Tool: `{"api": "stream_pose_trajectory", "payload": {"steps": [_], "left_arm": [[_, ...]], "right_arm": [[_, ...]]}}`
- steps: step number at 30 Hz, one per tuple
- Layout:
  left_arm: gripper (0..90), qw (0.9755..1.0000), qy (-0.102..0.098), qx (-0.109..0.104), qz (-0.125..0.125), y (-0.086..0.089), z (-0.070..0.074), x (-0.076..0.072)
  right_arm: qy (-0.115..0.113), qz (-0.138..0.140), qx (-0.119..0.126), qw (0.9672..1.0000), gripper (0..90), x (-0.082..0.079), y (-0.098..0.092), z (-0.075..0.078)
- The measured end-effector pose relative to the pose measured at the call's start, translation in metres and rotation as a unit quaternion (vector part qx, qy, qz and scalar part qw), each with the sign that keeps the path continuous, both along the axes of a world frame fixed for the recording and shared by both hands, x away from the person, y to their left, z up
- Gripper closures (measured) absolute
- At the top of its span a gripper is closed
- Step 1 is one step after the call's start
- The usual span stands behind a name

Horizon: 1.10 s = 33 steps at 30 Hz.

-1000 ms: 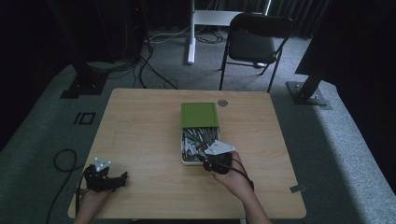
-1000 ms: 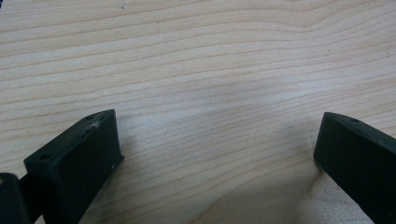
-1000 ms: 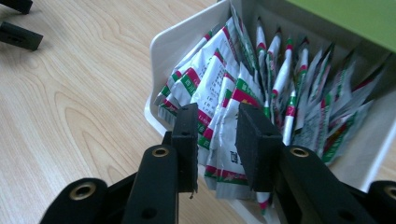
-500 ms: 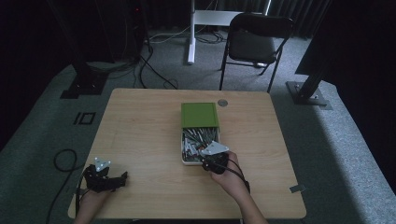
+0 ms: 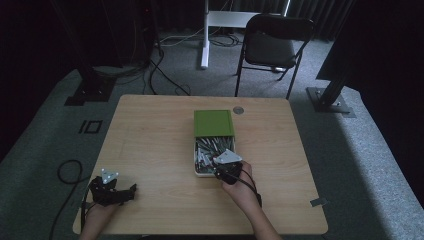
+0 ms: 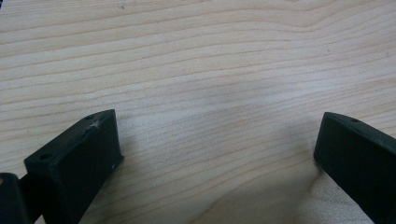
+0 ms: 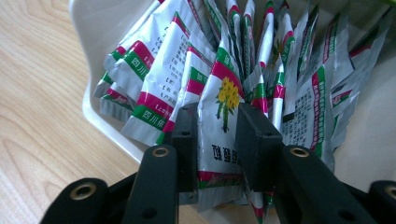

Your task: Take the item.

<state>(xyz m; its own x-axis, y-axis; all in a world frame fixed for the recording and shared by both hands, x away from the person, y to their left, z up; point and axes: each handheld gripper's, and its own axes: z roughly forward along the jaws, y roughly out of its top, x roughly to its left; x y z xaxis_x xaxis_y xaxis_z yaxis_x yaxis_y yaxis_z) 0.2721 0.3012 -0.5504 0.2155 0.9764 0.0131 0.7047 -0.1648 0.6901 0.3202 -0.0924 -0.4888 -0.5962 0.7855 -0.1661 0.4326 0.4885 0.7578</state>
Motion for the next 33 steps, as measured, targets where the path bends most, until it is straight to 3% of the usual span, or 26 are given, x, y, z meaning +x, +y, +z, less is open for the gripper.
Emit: {"api": "stream_pose_trajectory", "payload": {"steps": [5,10,14,25,33], "left_arm": [[1.3,1.0000,0.000,0.000,0.000,0.000,0.000,0.000],[1.3,1.0000,0.000,0.000,0.000,0.000,0.000,0.000],[1.3,1.0000,0.000,0.000,0.000,0.000,0.000,0.000],[1.3,1.0000,0.000,0.000,0.000,0.000,0.000,0.000],[1.3,1.0000,0.000,0.000,0.000,0.000,0.000,0.000]], "right_arm": [[-0.005,-0.010,-0.014,0.9998,77.2,0.000,0.003,-0.004],[-0.003,-0.022,-0.011,0.9997,85.4,0.002,0.000,-0.001],[0.000,-0.021,-0.003,0.9998,85.8,0.001,-0.002,0.002],[-0.010,-0.003,0.030,0.9995,86.9,-0.007,-0.009,0.026],[-0.032,0.000,0.073,0.9968,87.0,-0.016,-0.018,0.054]]}}
